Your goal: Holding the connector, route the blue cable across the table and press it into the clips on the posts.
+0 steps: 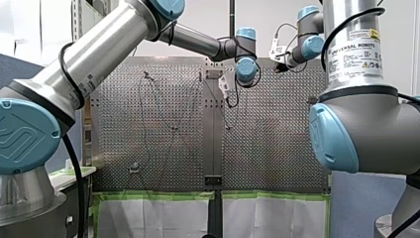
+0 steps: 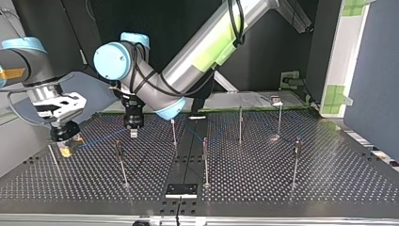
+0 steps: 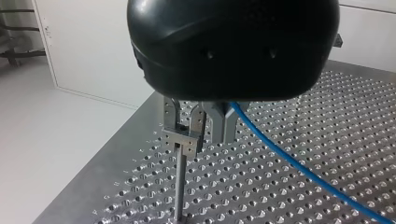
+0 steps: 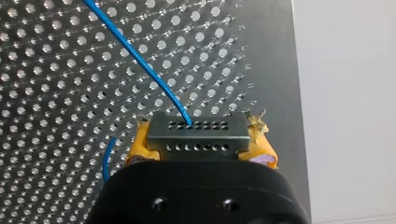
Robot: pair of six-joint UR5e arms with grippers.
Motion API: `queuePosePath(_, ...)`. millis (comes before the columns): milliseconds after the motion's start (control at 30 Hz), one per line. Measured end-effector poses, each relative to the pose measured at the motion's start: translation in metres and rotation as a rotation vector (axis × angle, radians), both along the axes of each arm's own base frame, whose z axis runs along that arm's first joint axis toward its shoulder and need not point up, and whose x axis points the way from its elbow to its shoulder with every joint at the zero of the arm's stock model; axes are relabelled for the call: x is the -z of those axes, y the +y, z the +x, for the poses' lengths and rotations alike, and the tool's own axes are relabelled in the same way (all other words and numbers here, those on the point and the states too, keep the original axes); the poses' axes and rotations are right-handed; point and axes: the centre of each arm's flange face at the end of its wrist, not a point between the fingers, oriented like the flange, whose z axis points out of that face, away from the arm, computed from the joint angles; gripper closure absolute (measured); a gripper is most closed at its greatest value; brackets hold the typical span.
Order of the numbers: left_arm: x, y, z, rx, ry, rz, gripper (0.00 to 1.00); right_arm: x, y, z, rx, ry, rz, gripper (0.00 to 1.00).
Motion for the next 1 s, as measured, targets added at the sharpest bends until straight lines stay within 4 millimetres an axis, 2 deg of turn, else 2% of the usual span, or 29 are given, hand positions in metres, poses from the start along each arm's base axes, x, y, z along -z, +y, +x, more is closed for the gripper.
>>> queuePosePath(133,-0.001,0.006,0.013,0.002,-0.016,-0.012,0.99,0.006,-0.003,0.001,-0.001,0.004,0.005,1.00)
queuePosePath(400,0.002,0.028,0.056,0.002,-0.040,-0.029,0.99,0.021,-0.011,0.003,-0.015,0.013,0.019,1.00)
queuePosePath(667,0.017,0.039,0.099,0.019,-0.031,-0.016,0.99,0.014,-0.019,0.001,-0.015,0.010,-0.001,1.00)
queuePosePath(800,0.009,0.042,0.108,0.038,-0.042,-0.023,0.99,0.008,-0.022,0.000,-0.018,0.006,-0.012,1.00)
queuePosePath(933,0.007,0.039,0.107,0.068,-0.036,-0.017,0.99,0.007,-0.023,-0.001,-0.019,0.005,-0.015,1.00)
queuePosePath(967,0.008,0.038,0.106,0.074,-0.032,-0.015,0.84,0.006,-0.023,-0.001,-0.019,0.005,-0.016,1.00)
queuePosePath(1000,0.008,0.037,0.104,0.078,-0.029,-0.013,0.84,0.007,-0.024,-0.001,-0.019,0.006,-0.015,1.00)
